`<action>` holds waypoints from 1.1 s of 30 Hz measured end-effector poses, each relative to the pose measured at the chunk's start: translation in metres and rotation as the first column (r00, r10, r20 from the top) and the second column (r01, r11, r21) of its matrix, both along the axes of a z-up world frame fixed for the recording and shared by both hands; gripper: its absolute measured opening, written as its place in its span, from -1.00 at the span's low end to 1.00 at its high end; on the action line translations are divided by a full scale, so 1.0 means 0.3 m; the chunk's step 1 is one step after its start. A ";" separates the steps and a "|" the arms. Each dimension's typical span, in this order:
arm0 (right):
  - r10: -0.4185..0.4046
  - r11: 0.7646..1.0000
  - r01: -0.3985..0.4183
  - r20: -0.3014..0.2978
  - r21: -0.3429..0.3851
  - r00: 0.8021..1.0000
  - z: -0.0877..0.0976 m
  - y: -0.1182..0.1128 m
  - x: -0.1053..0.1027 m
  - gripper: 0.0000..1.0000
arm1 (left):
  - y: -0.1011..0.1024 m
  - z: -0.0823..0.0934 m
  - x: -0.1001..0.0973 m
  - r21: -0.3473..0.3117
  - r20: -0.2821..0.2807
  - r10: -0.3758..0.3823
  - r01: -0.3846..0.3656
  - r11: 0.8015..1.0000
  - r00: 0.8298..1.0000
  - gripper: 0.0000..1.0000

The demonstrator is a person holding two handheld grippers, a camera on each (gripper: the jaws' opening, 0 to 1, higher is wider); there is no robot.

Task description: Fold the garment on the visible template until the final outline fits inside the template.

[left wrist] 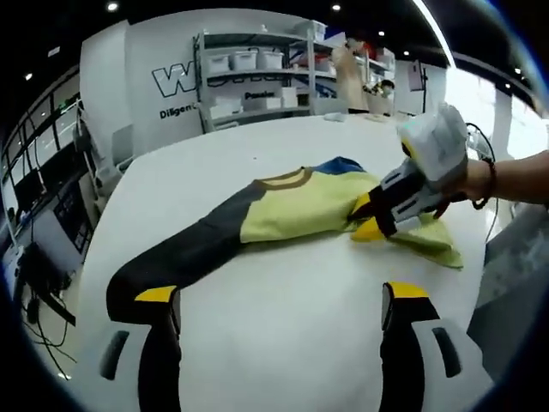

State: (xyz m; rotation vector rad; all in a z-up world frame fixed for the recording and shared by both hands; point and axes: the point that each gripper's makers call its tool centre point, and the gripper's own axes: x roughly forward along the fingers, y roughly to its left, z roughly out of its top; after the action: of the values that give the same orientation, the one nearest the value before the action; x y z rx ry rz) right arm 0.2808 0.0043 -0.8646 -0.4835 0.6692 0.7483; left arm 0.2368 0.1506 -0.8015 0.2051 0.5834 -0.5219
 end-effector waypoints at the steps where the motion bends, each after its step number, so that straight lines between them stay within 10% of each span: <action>1: 0.001 1.000 -0.001 0.002 -0.002 1.000 -0.001 0.000 0.000 -0.85 | -0.001 0.000 0.000 -0.001 -0.001 -0.001 0.001 1.000 1.000 0.93; 13: -0.041 0.998 0.043 -0.041 0.050 0.998 -0.004 -0.006 0.020 -1.00 | -0.021 -0.022 -0.016 0.015 -0.016 -0.036 0.036 0.999 0.999 0.85; 20: -0.015 0.968 0.040 -0.100 0.247 0.995 0.124 0.037 -0.023 -1.00 | -0.058 -0.045 -0.029 0.008 -0.034 -0.069 0.069 0.998 0.997 0.71; 33: -0.042 0.916 0.085 -0.117 0.392 0.992 0.244 0.007 0.017 -1.00 | -0.164 -0.099 0.012 0.044 -0.079 -0.186 0.190 0.981 0.979 0.37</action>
State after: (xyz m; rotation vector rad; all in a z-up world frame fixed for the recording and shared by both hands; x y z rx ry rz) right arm 0.2860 0.0063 -0.7914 -0.0492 0.6086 0.8279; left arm 0.2404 0.1014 -0.8311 0.2923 0.6546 -0.7004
